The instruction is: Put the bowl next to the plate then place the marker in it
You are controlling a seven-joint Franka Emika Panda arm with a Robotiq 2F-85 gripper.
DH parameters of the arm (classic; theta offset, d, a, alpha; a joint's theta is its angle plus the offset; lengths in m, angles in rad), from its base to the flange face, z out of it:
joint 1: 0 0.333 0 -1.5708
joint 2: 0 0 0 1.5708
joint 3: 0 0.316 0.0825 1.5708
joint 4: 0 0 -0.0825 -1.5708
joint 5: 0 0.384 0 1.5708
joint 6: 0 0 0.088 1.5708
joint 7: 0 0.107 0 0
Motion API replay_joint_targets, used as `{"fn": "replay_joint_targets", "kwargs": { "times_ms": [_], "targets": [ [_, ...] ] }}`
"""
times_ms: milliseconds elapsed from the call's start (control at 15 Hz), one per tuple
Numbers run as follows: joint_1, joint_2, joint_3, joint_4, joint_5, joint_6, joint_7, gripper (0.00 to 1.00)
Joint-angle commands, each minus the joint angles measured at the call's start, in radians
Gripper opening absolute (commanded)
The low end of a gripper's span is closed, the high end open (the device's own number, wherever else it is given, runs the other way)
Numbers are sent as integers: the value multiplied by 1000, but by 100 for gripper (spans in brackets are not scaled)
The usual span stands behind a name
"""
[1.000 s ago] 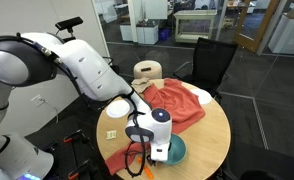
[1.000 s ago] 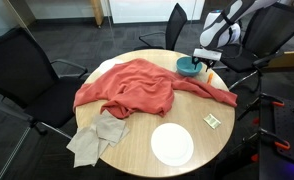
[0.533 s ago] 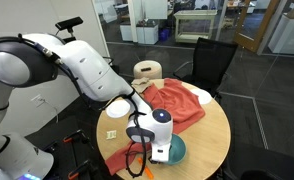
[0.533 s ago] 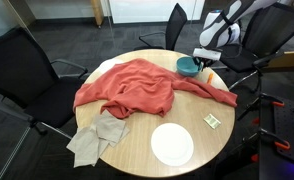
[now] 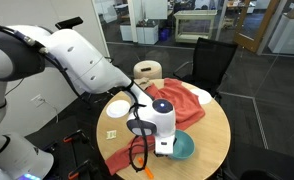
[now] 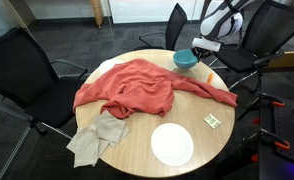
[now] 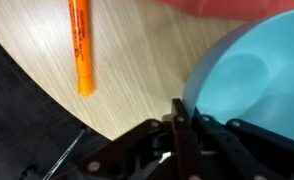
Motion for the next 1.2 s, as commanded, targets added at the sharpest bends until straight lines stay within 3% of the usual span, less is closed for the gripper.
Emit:
{"fn": "replay_joint_targets", "kwargs": {
  "times_ms": [0,333,867,1133],
  "targets": [
    [38,-132,-21,-94,3,41,-9,1],
    [68,-297,-7,-215,-50,6,-115,1],
    [130,-583,13,-530,-168,0,-333,1],
    [141,-684,54,-636,-241,-2,-391,1]
  ]
}}
